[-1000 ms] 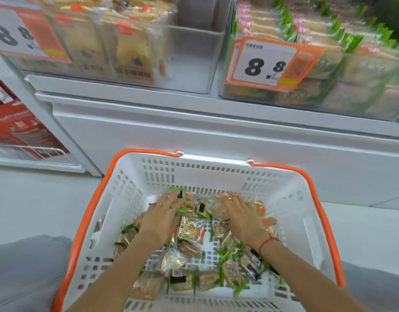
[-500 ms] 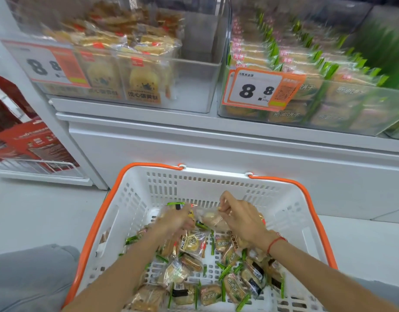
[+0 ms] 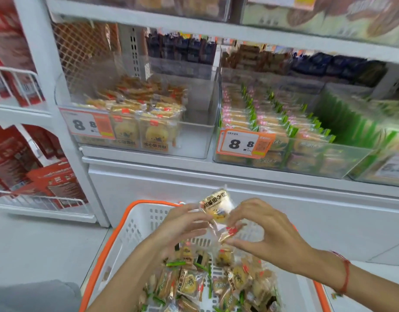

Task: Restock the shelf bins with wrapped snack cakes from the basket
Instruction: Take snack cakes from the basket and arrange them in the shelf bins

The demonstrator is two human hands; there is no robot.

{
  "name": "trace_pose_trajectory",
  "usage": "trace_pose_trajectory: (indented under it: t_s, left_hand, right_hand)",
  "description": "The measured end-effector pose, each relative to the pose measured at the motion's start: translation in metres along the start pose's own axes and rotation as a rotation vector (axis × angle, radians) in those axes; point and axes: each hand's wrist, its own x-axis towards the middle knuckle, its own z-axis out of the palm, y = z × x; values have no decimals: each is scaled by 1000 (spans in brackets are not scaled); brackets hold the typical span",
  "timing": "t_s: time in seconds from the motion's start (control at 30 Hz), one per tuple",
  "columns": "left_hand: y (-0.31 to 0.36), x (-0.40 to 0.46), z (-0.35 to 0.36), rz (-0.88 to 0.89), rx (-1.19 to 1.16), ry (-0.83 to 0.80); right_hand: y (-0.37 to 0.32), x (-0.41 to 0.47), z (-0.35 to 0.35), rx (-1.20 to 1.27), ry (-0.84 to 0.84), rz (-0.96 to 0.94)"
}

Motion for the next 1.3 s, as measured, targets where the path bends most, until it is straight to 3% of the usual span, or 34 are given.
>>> trace_pose_trajectory:
  t_s: [0.1, 0.23, 0.37, 0.43, 0.53, 0.6, 0.77, 0.87, 0.97, 1.13, 1.3]
  left_hand:
    - [34, -17, -4, 180, -1, 47]
    - [71, -31, -4, 341, -72, 29]
    - [94, -29, -6, 450, -261, 56]
    - [103, -25, -11, 484, -161, 112]
    - [118, -20, -23, 579, 264, 246]
    - [133, -20, -30, 682, 437, 253]
    - [196, -20, -35, 782, 781, 129]
    - [229, -8, -42, 761, 906, 62]
    - [251, 12, -60, 755, 837, 130]
    - [269, 67, -79, 757, 524, 392]
    - [280, 126, -76, 731, 618, 327]
  right_hand:
    - [-17, 19, -23, 69, 184, 115]
    - [-26, 65, -43, 382, 95, 437]
    - [-35, 106, -52, 786, 141, 524]
    - [-36, 119, -53, 862, 179, 520]
    - [-39, 133, -55, 761, 284, 436]
    - [-43, 142, -60, 579, 315, 327]
    - [-52, 168, -74, 220, 348, 142]
    - [-40, 185, -81, 230, 332, 126]
    - [-9, 202, -87, 230, 340, 220]
    - [32, 207, -75, 19, 0, 330]
    - [40, 208, -67, -83, 16, 312]
